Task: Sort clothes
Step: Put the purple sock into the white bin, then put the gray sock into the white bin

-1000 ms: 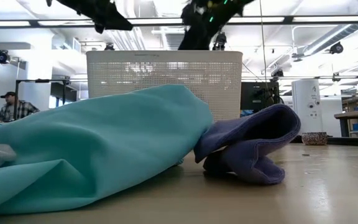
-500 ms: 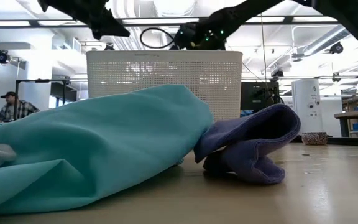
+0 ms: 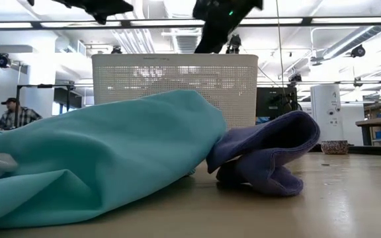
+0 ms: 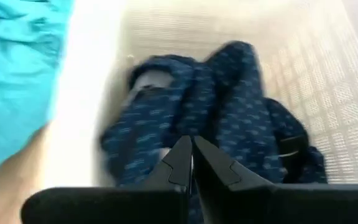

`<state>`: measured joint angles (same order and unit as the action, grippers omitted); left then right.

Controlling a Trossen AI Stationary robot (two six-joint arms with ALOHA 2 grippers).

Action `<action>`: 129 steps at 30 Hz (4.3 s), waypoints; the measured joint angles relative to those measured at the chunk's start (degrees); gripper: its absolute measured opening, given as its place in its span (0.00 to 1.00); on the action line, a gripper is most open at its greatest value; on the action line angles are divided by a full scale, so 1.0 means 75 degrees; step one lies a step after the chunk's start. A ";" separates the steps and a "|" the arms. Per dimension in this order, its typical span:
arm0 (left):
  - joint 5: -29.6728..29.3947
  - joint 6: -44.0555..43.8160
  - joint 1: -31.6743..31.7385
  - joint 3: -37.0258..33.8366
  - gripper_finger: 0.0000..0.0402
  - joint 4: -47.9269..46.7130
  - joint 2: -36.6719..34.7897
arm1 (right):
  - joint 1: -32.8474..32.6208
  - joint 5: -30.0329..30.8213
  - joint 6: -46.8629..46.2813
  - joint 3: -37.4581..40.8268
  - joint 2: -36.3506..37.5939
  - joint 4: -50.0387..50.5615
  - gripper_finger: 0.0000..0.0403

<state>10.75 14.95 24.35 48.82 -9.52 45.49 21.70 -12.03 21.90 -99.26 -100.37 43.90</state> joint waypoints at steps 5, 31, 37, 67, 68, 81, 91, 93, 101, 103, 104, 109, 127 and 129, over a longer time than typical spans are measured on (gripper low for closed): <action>-0.0632 -0.0056 -0.1141 -0.0869 0.00 0.0771 -0.0538 | -0.0709 0.0012 -0.0193 0.1752 0.1370 -0.0836 0.00; -0.3845 -0.0478 -0.4391 -0.1665 0.00 0.1018 0.0053 | -0.5452 0.0603 -0.5058 0.7038 0.2948 -0.5676 0.35; -0.3839 -0.0909 -0.4400 -0.1990 0.00 0.1102 -0.0125 | -0.5611 0.0602 -0.5533 0.7165 0.1491 -0.6878 0.53; -0.3818 -0.0928 -0.4414 -0.2031 0.00 0.1101 -0.0210 | -0.4970 -0.1259 -0.6413 0.7160 -0.0939 -0.9338 0.50; -0.3818 -0.0928 -0.4414 -0.2031 0.00 0.1102 -0.0210 | -0.4970 -0.1250 -0.6413 0.7162 -0.0939 -0.9335 0.47; -0.3818 -0.0922 -0.4414 -0.2031 0.00 0.1155 -0.0225 | -0.4973 -0.1025 -0.6280 0.7160 -0.0422 -0.8432 0.01; -0.3818 -0.0871 -0.4414 -0.2031 0.00 0.1329 -0.0340 | -0.4975 -0.0059 -0.5631 0.6961 0.2287 -0.5631 0.00; -0.3818 -0.0866 -0.4414 -0.2031 0.00 0.1332 -0.0350 | -0.4973 0.0512 -0.5276 0.6698 0.2878 -0.5202 0.00; -0.3818 -0.0866 -0.4414 -0.2028 0.00 0.1341 -0.0353 | -0.4348 0.3281 -0.3262 0.4707 0.3881 -0.3719 0.00; -0.3818 -0.0866 -0.4414 -0.2028 0.00 0.1332 -0.0353 | -0.3960 0.3689 -0.2685 0.4132 0.3863 -0.3457 0.00; -0.3818 -0.0866 -0.4414 -0.2028 0.00 0.1331 -0.0353 | -0.3712 0.3738 -0.2443 0.3856 0.3785 -0.3432 0.00; -0.3818 -0.0866 -0.4414 -0.2028 0.00 0.1301 -0.0353 | -0.2325 0.3496 -0.1573 0.2584 0.3254 -0.3240 0.00; -0.3693 -0.1147 -0.4417 -0.2025 0.00 0.1077 -0.0402 | -0.0391 0.2190 -0.1718 0.0836 0.1021 -0.2306 0.30; -0.3693 -0.1311 -0.4417 -0.2025 0.00 0.1092 -0.0379 | -0.0388 0.2197 -0.1720 0.0703 0.0996 -0.2169 0.38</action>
<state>-16.95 5.12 -8.78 33.63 -1.33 42.65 18.79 4.45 9.00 -93.99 -92.90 27.64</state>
